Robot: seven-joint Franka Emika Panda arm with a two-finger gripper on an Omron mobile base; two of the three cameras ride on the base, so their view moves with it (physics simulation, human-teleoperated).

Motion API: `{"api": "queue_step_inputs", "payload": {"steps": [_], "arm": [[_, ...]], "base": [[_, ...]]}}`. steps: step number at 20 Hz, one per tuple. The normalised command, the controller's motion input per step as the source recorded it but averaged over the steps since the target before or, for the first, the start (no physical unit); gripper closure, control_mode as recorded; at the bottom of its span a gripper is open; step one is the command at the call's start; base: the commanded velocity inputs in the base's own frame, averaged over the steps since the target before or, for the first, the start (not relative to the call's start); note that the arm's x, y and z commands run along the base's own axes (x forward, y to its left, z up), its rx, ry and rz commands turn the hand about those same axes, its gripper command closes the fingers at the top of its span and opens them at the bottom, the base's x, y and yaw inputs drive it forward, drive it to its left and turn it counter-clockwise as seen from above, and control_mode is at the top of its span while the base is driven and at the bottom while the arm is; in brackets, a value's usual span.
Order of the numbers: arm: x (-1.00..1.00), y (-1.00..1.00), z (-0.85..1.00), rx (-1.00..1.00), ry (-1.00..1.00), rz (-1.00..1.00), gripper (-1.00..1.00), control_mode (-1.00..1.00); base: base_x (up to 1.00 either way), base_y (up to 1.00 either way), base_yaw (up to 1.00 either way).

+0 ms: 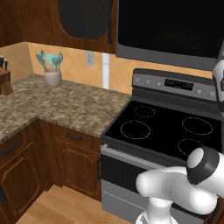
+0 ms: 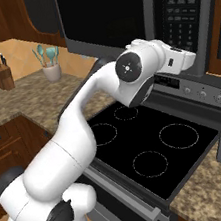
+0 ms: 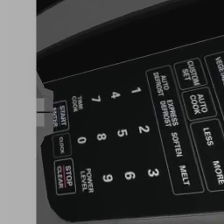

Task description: Pick the potato from the sink and place it in the bowl. Then pick the bowl and place it in the microwave. Then close the microwave door and press the start button.

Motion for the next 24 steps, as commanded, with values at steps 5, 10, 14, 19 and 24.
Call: {"api": "queue_step_inputs", "payload": {"steps": [5, 10, 14, 19, 24], "arm": [[0.26, -0.08, 0.00, 0.00, 0.00, 0.00, 1.00, -1.00], [0.23, -0.29, -0.09, 0.00, 0.00, 0.01, 1.00, -1.00], [0.29, -0.23, -0.33, 0.00, 0.00, 0.05, 1.00, -1.00], [0.49, -0.14, -0.50, 0.00, -0.02, 0.07, 1.00, -1.00], [0.04, 0.01, -0.16, 0.00, -0.03, 0.02, 1.00, -1.00]], "base": [[0.00, 0.00, 0.00], [0.00, 0.00, 0.00], [0.00, 0.00, 0.00], [0.00, 0.00, 0.00], [0.00, 0.00, 0.00]]}}
